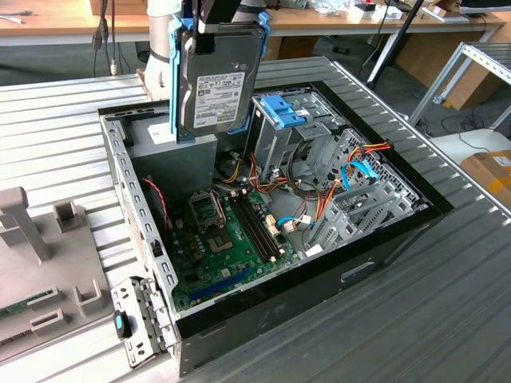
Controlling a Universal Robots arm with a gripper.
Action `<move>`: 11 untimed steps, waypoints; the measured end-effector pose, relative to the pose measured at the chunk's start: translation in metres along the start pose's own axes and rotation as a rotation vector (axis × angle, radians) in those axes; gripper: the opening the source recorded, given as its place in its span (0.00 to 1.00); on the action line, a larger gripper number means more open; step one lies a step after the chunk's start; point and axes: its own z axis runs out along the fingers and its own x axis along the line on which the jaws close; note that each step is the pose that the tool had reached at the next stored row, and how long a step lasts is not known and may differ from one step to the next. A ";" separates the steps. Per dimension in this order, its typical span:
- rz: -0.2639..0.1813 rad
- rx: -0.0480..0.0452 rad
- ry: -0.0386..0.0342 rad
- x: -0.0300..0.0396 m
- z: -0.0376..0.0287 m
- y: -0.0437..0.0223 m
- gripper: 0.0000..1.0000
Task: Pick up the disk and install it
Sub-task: 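Pick up the disk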
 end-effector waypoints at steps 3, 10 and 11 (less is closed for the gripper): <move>0.000 0.0001 -0.0001 0.0082 -0.0001 0.0001 0.37; 0.000 0.0000 0.0000 0.0127 -0.0002 0.0001 0.37; 0.000 0.0000 0.0000 0.0156 -0.0003 0.0001 0.37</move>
